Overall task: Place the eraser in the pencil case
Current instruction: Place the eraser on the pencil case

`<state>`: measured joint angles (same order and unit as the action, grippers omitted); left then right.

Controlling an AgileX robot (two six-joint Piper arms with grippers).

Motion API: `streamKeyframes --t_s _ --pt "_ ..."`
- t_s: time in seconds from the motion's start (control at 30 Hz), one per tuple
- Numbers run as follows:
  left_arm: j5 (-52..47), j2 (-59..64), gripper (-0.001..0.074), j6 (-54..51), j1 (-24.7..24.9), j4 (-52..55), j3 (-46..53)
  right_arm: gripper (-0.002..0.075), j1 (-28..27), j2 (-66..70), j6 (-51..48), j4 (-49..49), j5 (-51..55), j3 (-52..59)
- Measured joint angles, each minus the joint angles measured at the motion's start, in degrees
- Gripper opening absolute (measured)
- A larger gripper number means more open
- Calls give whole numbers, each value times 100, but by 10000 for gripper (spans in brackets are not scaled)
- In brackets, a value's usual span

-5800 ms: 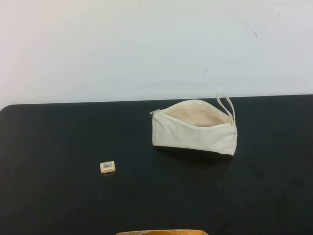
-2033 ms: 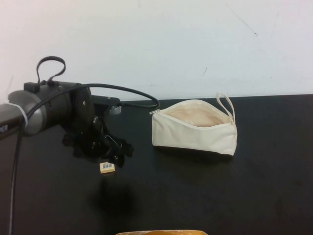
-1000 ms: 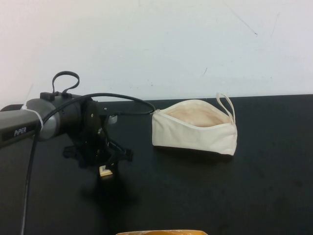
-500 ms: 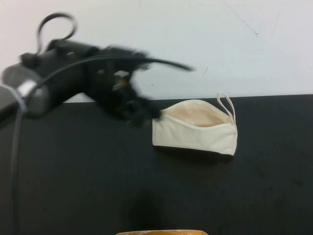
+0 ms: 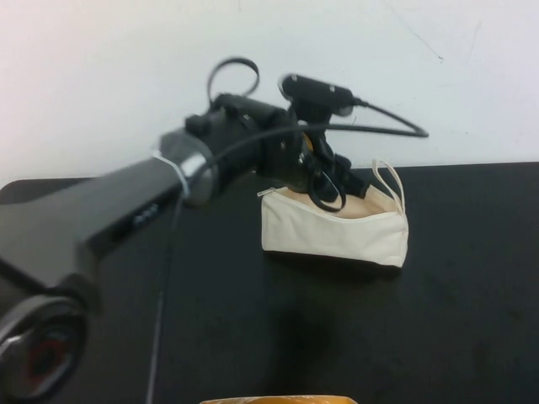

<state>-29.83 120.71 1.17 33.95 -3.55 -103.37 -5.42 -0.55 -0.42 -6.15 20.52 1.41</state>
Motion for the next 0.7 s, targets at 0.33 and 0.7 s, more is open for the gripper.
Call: streamKeyframes --t_s 0.33,0.7 --pt "146 450 479 54 0 101 -142 -1 0 0 0 0 0 0" --pt "-385 -555 25 242 217 1048 -3 -1 0 0 0 0 0 0"
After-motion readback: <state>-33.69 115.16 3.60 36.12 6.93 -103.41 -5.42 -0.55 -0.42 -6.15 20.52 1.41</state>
